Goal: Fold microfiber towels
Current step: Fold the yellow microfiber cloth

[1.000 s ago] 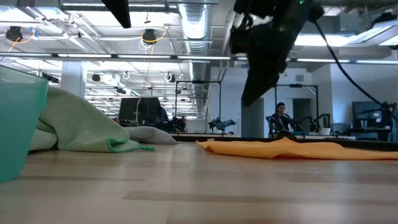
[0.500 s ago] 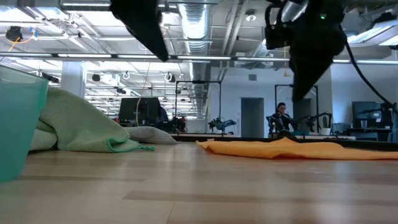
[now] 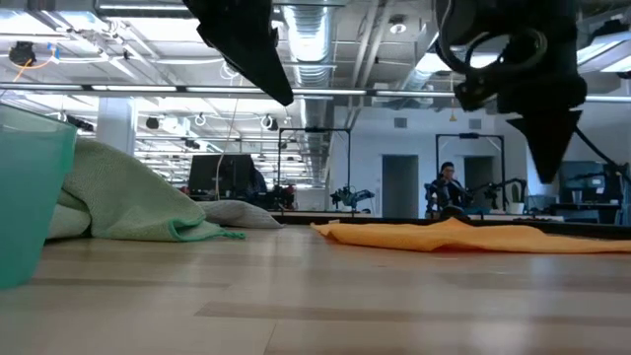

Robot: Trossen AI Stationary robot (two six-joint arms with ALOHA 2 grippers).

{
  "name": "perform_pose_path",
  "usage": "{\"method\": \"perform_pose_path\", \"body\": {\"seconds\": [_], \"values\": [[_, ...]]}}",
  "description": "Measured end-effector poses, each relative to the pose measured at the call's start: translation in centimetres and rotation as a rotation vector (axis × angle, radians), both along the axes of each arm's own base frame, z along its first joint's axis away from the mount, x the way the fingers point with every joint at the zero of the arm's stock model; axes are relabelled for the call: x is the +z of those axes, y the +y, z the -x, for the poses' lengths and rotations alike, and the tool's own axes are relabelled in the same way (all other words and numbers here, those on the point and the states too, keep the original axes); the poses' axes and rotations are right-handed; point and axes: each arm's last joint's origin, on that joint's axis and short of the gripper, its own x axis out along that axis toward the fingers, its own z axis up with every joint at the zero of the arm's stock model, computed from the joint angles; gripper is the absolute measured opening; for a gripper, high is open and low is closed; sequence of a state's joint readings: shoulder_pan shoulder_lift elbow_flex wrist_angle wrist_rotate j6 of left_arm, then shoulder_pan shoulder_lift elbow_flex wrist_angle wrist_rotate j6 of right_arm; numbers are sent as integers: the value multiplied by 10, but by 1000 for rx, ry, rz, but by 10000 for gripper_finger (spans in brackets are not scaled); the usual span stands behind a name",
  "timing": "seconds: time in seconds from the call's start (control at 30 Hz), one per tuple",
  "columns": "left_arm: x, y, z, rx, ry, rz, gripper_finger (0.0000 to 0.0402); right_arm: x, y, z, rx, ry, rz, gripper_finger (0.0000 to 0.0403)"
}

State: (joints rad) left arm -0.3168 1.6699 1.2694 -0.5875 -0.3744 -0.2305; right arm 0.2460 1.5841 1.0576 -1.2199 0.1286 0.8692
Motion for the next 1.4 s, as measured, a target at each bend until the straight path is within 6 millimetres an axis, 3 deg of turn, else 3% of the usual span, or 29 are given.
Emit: {"method": "perform_pose_path", "body": {"seconds": [0.3,0.6,0.83,1.13,1.4], "values": [[0,0,0,-42,9,-34,116,-26,4,-6,-5,142,-95,240],[0,0,0,-43,15,-36,116,-56,-7,9,-59,145,-200,240],[0,0,0,-44,15,-34,116,-66,-14,28,-84,158,-230,240],[0,0,0,-44,16,-32,116,-74,-25,31,-69,110,-330,240],[0,0,0,-34,13,-25,116,-75,-24,30,-15,100,-330,235]]}}
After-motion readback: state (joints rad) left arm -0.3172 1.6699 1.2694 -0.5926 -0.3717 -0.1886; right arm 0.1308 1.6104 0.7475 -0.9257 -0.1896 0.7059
